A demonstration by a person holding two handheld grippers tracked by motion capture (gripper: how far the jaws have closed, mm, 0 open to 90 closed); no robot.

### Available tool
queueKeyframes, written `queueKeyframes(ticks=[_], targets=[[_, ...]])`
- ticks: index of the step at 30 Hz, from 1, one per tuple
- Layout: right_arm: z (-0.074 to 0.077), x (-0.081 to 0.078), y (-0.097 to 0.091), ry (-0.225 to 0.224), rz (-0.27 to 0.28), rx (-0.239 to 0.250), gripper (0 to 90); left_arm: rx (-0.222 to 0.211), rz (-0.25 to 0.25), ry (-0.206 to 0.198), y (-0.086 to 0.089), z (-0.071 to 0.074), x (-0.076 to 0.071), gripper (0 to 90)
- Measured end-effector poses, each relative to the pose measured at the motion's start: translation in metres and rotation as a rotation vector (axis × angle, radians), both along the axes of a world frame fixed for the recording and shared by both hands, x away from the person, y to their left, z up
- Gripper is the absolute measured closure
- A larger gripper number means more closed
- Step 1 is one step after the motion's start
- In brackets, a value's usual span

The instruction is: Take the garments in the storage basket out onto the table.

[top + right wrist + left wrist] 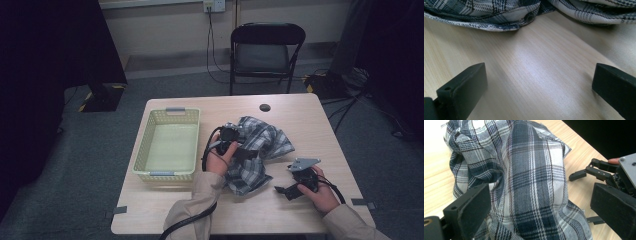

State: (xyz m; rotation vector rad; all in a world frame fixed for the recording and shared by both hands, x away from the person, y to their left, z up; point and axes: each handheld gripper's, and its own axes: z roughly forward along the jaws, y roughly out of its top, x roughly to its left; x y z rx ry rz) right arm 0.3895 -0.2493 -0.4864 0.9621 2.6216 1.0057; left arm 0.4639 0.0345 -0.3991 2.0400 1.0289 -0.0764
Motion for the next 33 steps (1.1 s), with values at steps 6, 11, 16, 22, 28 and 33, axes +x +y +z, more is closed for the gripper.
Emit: queueKeyframes(ticks=[6,11,16,22,28,33], targets=[[0.0,0.0,0.0,0.0,0.0,0.0,0.0,-0.002,-0.016,-0.001,0.003,-0.001,-0.004,2.8],[0.0,0.0,0.0,0.0,0.0,0.0,0.0,-0.016,-0.013,0.007,0.006,-0.002,-0.007,2.8],[0.0,0.0,0.0,0.0,0.0,0.0,0.0,-0.017,-0.016,0.005,0.011,-0.003,-0.01,2.8],[0.0,0.0,0.0,0.0,0.0,0.0,0.0,-0.024,-0.019,0.0,0.015,-0.004,-0.013,2.8],[0.0,0.0,0.0,0.0,0.0,0.0,0.0,-0.027,-0.024,-0.004,0.019,-0.004,-0.017,2.8],[0.0,0.0,0.0,0.0,0.0,0.0,0.0,-0.034,-0.035,-0.012,0.022,-0.002,-0.021,2.8]])
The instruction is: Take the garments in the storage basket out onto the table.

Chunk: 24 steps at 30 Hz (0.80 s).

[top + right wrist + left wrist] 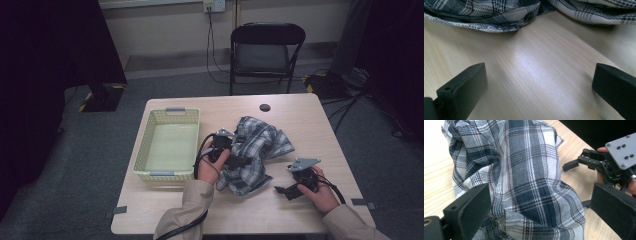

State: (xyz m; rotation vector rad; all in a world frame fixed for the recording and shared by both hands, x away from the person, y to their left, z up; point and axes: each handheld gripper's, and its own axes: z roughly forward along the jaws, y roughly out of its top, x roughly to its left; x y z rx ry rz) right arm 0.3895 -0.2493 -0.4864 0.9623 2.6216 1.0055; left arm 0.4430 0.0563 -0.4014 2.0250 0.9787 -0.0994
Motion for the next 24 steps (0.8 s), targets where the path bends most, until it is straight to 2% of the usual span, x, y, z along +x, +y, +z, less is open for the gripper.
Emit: queueKeyframes(ticks=[7,10,24], targets=[[0.0,0.0,0.0,0.0,0.0,0.0,0.0,0.005,-0.01,0.0,0.005,-0.002,-0.005,2.7],[0.0,0.0,0.0,0.0,0.0,0.0,0.0,0.013,-0.03,-0.003,0.007,-0.004,-0.008,4.2],[0.0,0.0,0.0,0.0,0.0,0.0,0.0,0.008,-0.041,-0.008,0.015,-0.007,-0.018,3.4]])
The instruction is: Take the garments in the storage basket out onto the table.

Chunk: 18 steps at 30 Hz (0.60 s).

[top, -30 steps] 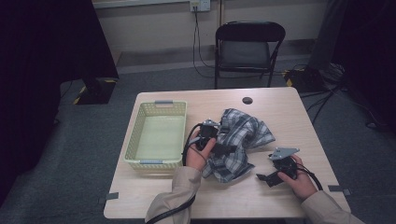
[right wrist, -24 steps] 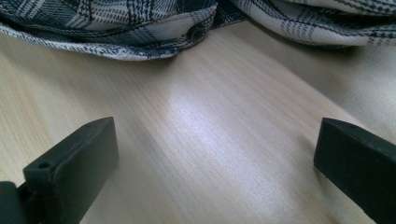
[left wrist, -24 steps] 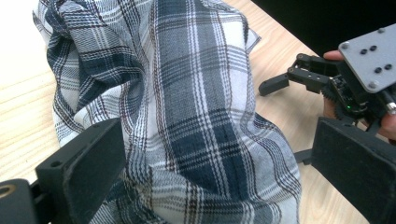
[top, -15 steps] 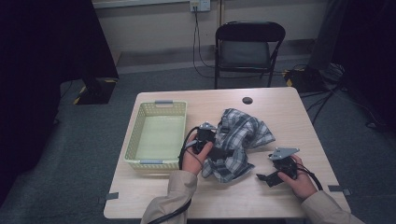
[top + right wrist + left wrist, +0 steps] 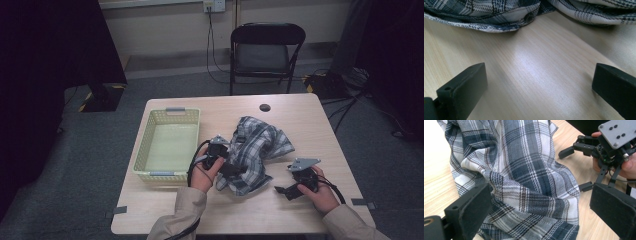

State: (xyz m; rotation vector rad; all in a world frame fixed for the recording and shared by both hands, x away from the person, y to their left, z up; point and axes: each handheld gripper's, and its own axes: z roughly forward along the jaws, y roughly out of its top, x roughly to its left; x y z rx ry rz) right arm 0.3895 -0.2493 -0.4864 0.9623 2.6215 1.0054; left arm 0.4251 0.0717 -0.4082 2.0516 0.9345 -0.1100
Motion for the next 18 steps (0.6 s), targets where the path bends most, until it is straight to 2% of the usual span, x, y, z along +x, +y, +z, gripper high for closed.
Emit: queueKeyframes(ticks=[18], targets=[[0.0,0.0,0.0,0.0,0.0,0.0,0.0,-0.005,-0.012,0.007,0.015,-0.01,-0.012,3.4]])
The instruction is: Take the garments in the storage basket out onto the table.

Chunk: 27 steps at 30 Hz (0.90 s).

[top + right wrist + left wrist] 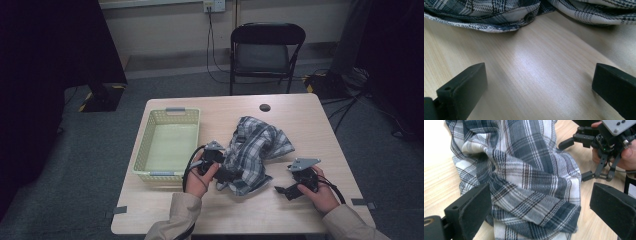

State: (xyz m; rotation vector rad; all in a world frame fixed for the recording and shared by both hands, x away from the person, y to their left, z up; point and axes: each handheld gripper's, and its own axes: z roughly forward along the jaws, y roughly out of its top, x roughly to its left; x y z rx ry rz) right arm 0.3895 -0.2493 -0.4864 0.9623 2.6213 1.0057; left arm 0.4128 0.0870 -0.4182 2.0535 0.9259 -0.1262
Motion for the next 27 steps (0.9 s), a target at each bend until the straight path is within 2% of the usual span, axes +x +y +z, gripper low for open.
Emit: queueKeyframes(ticks=[16,22,27], targets=[[0.0,0.0,0.0,0.0,0.0,0.0,0.0,0.019,-0.013,0.013,0.016,-0.011,-0.01,3.4],[0.0,0.0,0.0,0.0,0.0,0.0,0.0,0.013,-0.016,0.016,0.02,-0.012,-0.013,3.0],[0.0,0.0,0.0,0.0,0.0,0.0,0.0,0.021,-0.036,0.023,0.022,-0.014,-0.015,3.0]])
